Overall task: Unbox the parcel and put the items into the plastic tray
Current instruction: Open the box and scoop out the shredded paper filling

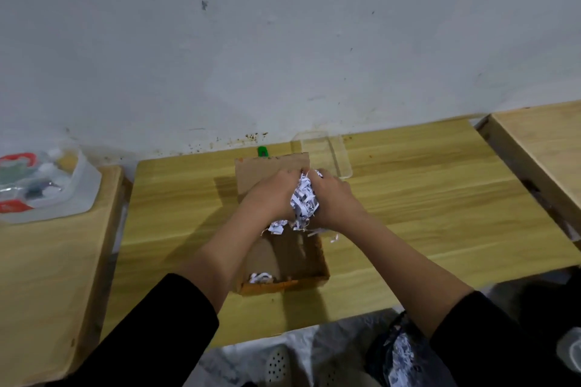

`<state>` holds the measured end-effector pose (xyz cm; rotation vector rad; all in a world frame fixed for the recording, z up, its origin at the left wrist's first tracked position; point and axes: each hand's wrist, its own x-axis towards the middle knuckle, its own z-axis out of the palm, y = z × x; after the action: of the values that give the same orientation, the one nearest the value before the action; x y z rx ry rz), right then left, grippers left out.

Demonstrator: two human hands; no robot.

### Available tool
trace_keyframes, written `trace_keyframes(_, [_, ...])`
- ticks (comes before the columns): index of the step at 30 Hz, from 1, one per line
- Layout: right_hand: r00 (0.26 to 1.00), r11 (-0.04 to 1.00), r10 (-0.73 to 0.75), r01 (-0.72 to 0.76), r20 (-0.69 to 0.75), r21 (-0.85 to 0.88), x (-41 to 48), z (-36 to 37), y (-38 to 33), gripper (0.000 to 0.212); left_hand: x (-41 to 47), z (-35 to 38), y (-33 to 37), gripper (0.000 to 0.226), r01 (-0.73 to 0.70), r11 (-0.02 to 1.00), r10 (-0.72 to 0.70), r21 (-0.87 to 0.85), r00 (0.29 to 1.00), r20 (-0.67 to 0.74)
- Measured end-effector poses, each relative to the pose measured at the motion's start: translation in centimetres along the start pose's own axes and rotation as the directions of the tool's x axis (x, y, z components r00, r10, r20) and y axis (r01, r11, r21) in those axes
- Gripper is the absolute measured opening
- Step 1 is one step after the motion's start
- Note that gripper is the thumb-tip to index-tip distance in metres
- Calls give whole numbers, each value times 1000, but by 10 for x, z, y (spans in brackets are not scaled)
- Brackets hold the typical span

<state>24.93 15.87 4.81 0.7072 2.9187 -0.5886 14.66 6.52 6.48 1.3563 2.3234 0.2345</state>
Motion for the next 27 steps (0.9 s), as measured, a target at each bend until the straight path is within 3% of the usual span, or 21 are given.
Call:
trace_keyframes(4, [996,996,89,-89,-6,-10,-13,-23,55,100,31,8,52,71,-82,996,83,-26,997,9])
trace_keyframes(8, [976,978,206,-206,70,-3,-35,-20,122,102,63,51,105,76,-127,986,141,-112,981,134])
trace_keyframes(15, [932,952,306,-302,196,-47,-65,11,203,107,95,123,149,93,-60,977,125,-206,940,317])
trace_keyframes(21, [937,952,282,-300,206,62,-57,27,217,106,105,129,137,105,-20,974,91,-226,946,310])
trace_keyframes(27, [968,915,148,-212,202,345,-58,21,224,101,98,127,124,92,6,953,74,-303,965,252])
